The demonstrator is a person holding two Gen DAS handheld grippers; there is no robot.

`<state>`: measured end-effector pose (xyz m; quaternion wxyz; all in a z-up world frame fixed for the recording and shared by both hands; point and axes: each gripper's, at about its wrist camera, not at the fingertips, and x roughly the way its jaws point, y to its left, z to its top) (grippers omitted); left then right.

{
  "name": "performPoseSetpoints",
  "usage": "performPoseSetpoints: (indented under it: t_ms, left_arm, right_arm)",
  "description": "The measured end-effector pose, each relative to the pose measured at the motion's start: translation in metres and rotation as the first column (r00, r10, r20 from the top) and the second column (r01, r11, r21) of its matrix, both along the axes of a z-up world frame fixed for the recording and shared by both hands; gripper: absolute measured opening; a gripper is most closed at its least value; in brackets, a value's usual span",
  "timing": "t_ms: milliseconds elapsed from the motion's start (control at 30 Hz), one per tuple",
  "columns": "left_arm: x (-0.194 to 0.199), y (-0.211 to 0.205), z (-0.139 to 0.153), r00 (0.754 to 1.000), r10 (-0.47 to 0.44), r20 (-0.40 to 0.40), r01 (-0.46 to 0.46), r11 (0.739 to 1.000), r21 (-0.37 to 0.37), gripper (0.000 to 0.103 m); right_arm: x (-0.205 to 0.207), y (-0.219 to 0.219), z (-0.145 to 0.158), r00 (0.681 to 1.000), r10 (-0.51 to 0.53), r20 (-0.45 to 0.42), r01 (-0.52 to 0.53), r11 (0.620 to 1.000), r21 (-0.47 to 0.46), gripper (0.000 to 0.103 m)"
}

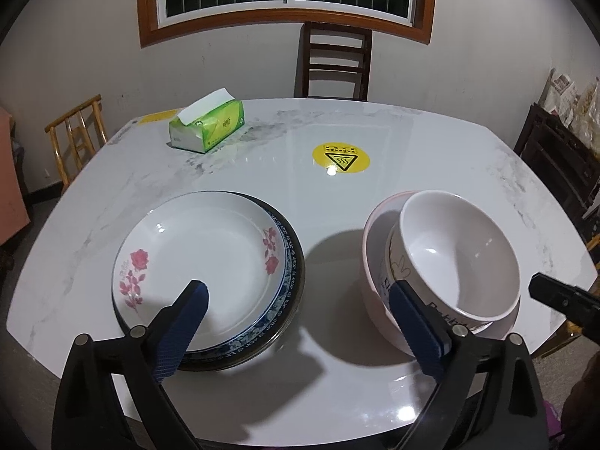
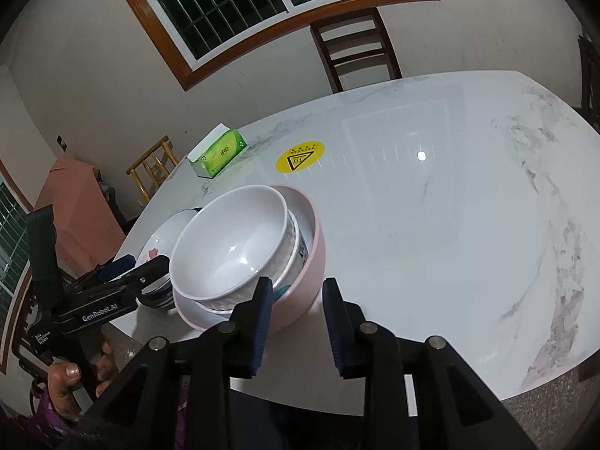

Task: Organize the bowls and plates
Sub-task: 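Pull both grippers back from the bowl stack, then move both grippers to the pink bowl's rim and close on it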

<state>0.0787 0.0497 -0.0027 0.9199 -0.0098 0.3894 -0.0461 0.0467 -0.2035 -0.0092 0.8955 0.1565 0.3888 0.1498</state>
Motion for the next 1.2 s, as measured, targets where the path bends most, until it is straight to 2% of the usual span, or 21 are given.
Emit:
performPoseSetpoints:
  t_ms: [267, 433, 633, 767, 867, 933, 1033, 1200]
  left_arm:
    - [0.002, 0.004, -0.005, 1.000, -0.011, 0.010, 0.011, 1.000, -0.018, 0.097]
    - [0.004, 0.008, -0.011, 0.999, -0.034, -0.012, 0.034, 0.997, -0.062, 0.097]
    - [0.012, 0.009, -0.015, 0.994, -0.076, -0.083, 0.063, 0.987, -0.145, 0.095]
    - [0.018, 0.009, -0.016, 0.989, -0.086, -0.122, 0.064, 0.983, -0.174, 0.087]
    - [0.019, 0.006, -0.014, 0.988, -0.080, -0.135, 0.060, 0.987, -0.147, 0.082]
    - [0.019, 0.006, -0.014, 0.984, -0.096, -0.150, 0.071, 0.983, -0.168, 0.076]
    - [0.020, 0.003, -0.013, 0.983, -0.086, -0.165, 0.061, 0.987, -0.150, 0.075]
    - [0.022, -0.003, -0.009, 0.979, -0.056, -0.195, 0.038, 0.995, -0.093, 0.076]
  right_arm:
    - [0.002, -0.005, -0.005, 1.000, -0.018, -0.014, 0.019, 1.000, 0.018, 0.030]
    - [0.004, -0.002, -0.006, 1.000, -0.005, -0.019, 0.005, 1.000, 0.018, 0.030]
    - [0.011, -0.007, -0.009, 0.999, 0.005, -0.050, -0.002, 0.998, 0.058, 0.030]
    - [0.017, -0.007, -0.009, 0.997, 0.019, -0.073, -0.014, 0.998, 0.064, 0.030]
    - [0.021, -0.002, -0.008, 0.996, 0.031, -0.083, -0.029, 0.999, 0.023, 0.030]
    - [0.023, 0.000, -0.008, 0.995, 0.036, -0.089, -0.036, 0.999, 0.005, 0.031]
    - [0.029, 0.001, -0.008, 0.992, 0.041, -0.116, -0.041, 0.999, 0.006, 0.031]
    - [0.043, 0.000, -0.010, 0.975, 0.033, -0.221, -0.028, 0.999, 0.027, 0.031]
